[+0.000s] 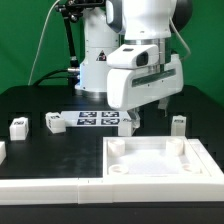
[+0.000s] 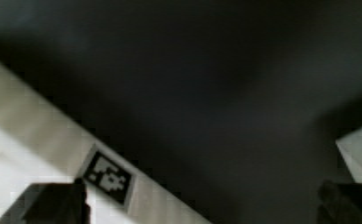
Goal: Assemble one leg
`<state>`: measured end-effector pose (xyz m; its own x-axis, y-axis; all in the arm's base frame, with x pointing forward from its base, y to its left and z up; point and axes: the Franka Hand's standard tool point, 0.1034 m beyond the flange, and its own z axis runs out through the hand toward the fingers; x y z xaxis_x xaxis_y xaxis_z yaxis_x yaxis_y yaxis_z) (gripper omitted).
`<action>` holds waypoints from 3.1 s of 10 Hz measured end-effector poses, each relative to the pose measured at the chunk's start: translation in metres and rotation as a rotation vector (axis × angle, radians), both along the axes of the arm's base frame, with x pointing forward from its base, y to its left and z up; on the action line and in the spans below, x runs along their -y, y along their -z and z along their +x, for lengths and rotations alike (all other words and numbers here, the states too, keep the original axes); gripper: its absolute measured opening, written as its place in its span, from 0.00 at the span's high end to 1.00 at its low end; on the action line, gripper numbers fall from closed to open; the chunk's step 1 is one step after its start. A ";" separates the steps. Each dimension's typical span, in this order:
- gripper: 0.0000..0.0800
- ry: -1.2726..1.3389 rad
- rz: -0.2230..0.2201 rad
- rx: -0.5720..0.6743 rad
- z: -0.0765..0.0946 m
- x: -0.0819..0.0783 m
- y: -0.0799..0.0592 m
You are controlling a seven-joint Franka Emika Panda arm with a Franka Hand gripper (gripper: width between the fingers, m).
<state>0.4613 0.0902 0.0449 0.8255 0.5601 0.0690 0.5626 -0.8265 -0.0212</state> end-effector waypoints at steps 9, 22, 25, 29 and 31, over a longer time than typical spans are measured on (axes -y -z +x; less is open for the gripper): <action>0.19 0.826 0.081 -0.081 -0.011 -0.042 0.000; 0.19 0.750 -0.104 -0.760 -0.033 -0.049 0.009; 0.19 0.710 -0.160 -0.956 -0.033 -0.053 0.011; 0.19 0.694 -0.176 -0.973 -0.039 -0.061 0.017; 0.19 0.680 -0.185 -0.976 -0.044 -0.070 0.022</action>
Offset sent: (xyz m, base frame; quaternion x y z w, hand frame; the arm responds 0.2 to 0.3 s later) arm -0.0074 0.0171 0.0043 -0.0228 -0.0163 0.3036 0.9524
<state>0.4178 0.1602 0.0228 0.6154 -0.0747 -0.7846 -0.1768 -0.9832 -0.0451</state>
